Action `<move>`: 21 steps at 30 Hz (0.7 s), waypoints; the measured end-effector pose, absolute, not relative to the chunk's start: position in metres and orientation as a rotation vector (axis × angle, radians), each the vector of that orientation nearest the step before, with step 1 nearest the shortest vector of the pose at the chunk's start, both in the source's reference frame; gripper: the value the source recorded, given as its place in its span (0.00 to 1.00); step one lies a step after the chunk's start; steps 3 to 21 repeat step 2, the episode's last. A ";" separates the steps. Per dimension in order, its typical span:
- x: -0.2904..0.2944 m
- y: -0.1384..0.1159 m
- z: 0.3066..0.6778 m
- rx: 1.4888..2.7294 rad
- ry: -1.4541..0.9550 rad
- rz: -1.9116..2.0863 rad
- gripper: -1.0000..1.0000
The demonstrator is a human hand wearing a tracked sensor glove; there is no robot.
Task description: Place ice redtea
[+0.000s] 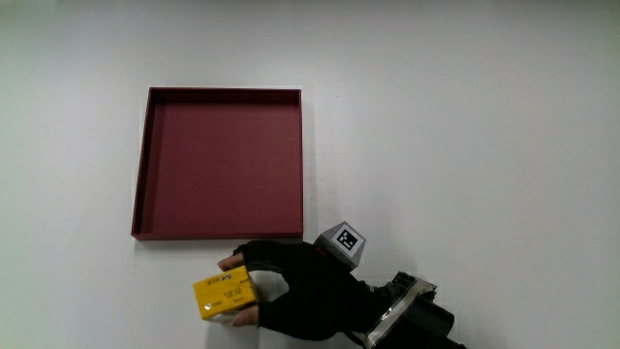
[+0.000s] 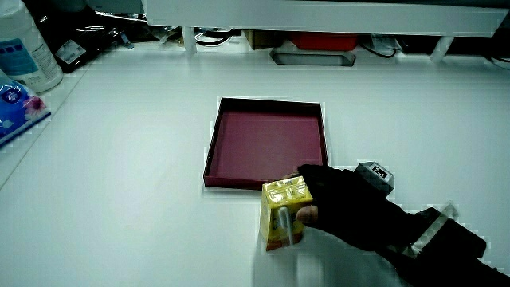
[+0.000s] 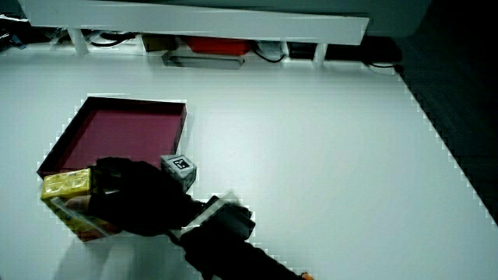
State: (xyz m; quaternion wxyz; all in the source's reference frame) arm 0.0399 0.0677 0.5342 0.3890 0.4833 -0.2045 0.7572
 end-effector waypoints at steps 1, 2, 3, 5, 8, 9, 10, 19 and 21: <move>0.041 0.067 0.533 1.220 -0.515 1.927 0.12; 0.043 0.067 0.532 1.207 -0.502 1.925 0.10; 0.043 0.067 0.532 1.207 -0.502 1.925 0.10; 0.043 0.067 0.532 1.207 -0.502 1.925 0.10; 0.043 0.067 0.532 1.207 -0.502 1.925 0.10; 0.043 0.067 0.532 1.207 -0.502 1.925 0.10; 0.043 0.067 0.532 1.207 -0.502 1.925 0.10; 0.043 0.067 0.532 1.207 -0.502 1.925 0.10; 0.043 0.067 0.532 1.207 -0.502 1.925 0.10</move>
